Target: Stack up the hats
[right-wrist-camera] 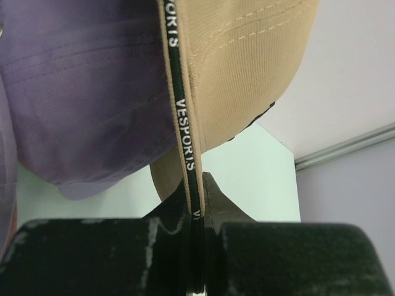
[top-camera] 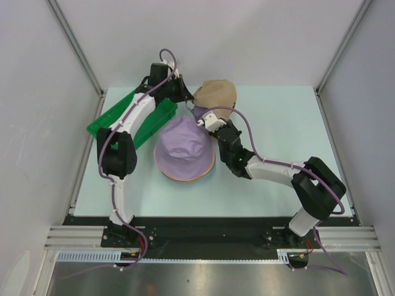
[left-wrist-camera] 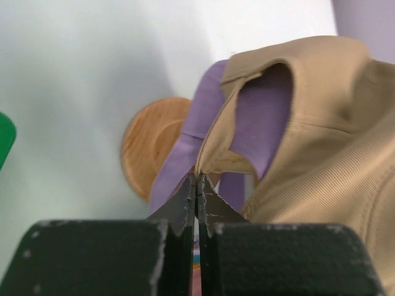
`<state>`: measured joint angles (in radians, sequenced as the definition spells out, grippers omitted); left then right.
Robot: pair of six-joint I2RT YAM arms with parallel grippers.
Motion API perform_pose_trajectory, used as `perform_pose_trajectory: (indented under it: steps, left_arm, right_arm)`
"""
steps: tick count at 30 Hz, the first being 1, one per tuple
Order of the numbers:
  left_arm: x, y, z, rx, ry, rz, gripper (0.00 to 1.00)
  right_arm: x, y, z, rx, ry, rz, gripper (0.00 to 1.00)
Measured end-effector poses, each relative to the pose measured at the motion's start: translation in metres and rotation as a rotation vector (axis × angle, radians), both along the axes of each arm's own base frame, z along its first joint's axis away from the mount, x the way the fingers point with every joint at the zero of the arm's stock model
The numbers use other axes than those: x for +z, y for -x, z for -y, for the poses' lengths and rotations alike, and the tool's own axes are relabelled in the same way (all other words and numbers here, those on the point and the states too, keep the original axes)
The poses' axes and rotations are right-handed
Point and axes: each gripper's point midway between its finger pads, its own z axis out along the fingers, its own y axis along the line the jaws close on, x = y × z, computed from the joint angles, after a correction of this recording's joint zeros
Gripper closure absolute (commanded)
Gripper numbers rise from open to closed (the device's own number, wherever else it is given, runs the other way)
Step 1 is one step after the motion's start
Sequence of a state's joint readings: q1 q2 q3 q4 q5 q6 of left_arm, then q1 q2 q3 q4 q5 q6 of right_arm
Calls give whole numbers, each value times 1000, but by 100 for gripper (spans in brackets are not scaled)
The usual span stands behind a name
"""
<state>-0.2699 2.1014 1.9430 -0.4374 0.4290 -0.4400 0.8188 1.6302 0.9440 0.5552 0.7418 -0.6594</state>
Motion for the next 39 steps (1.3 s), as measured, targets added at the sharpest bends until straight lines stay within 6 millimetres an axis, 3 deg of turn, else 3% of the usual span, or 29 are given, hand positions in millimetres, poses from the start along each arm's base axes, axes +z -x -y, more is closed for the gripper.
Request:
perform_pose_trajectory:
  steps: [5,15,18,19,21,22,25,31,36,39]
  left_arm:
    - [-20,0,-3,18,-35,-45,100]
    - [-30,-1,-4,41,-46,-79,100]
    - [-33,-4,-2,46,-40,-90,100]
    - [-34,-4,-2,46,-39,-93,100]
    - [-35,-4,-1,47,-38,-97,100]
    - [-37,-5,-2,54,-44,-98,100]
    - [-49,-11,-12,91,-75,-109,100]
    - [-77,-15,-31,142,-117,-165,100]
    - [-79,-15,-30,141,-116,-166,100]
    - [-79,-16,-30,139,-113,-162,100]
  right_arm:
    - [-12,9,-4,16,19,-21,100]
    - [-21,18,-6,15,-2,-46,100]
    - [-25,20,-5,14,-4,-55,84]
    - [-25,20,-4,14,-5,-57,67]
    - [-26,23,-3,20,-17,-65,45]
    - [-28,25,-2,25,-22,-73,26]
    - [-31,37,4,30,-31,-105,12]
    - [-18,58,15,44,-86,-137,10]
    - [-6,73,26,39,-196,-170,16]
    - [2,66,38,17,-305,-232,19]
